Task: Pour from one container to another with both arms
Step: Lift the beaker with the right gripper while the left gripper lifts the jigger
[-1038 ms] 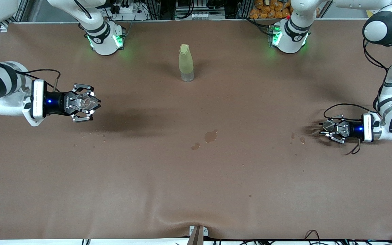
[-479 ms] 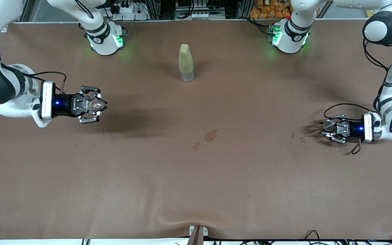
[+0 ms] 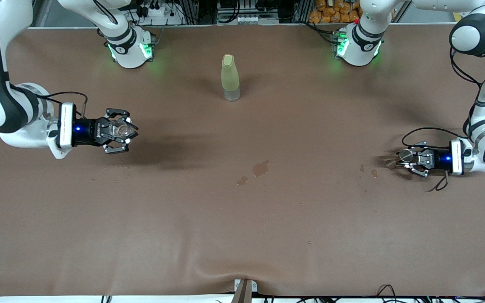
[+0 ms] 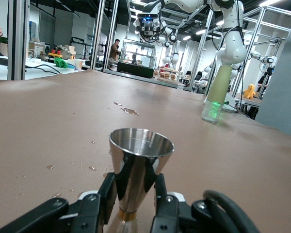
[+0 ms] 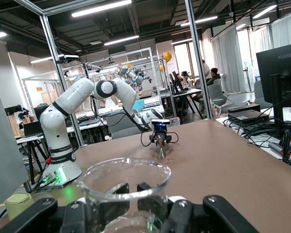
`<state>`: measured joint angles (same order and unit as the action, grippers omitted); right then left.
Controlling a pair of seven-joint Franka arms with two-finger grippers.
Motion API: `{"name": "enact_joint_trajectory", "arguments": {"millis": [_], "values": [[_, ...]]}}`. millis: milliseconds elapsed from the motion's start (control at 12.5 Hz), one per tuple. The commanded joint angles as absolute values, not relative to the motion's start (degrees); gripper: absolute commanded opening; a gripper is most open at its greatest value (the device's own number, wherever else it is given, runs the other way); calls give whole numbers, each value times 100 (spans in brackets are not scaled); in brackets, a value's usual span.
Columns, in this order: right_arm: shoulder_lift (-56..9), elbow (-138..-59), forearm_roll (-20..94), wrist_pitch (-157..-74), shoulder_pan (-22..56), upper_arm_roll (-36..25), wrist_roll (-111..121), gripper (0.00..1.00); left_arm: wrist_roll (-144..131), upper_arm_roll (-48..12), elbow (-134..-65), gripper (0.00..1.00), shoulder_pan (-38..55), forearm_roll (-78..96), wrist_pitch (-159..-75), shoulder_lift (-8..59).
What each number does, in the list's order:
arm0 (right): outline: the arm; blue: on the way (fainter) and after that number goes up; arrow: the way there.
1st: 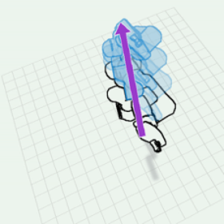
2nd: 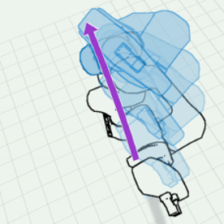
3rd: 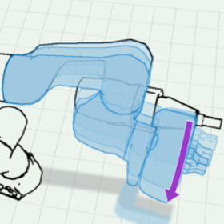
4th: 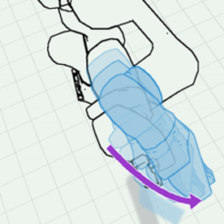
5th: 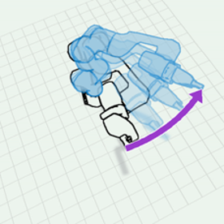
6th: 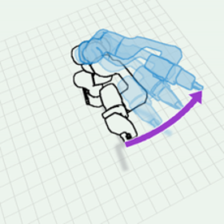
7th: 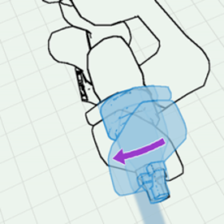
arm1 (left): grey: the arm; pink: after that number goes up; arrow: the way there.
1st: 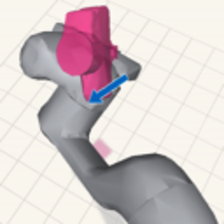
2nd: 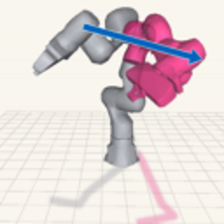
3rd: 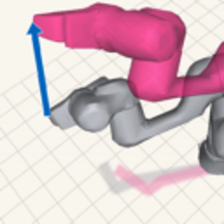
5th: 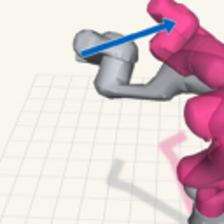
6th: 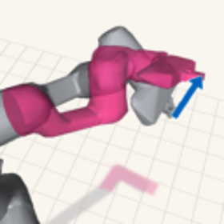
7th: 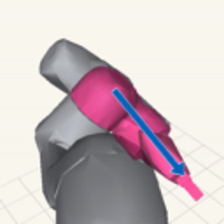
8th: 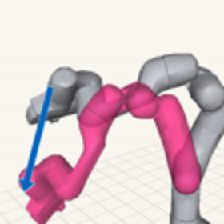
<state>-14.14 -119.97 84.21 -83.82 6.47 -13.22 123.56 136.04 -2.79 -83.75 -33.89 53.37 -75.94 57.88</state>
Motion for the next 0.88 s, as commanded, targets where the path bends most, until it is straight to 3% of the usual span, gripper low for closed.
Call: {"name": "enact_joint_trajectory", "arguments": {"millis": [0,160,239,798], "values": [[-1371,-12023,8437,-8411,729,-1380,12437,0,13544,-264,-8420,22,-3357,5458,-7576,5739],[-1371,-12023,8438,-8411,729,-1380,12428,0,13518,-264,-8411,3,-3340,5467,-7567,5730],[-1371,-12023,8438,-8402,729,-1380,12436,0,13483,-281,-8411,1,-3331,5475,-7576,5722],[-1354,-11918,8472,-8402,791,-1371,12340,0,13044,-316,-8446,0,-2445,6449,-7585,5713]]}}
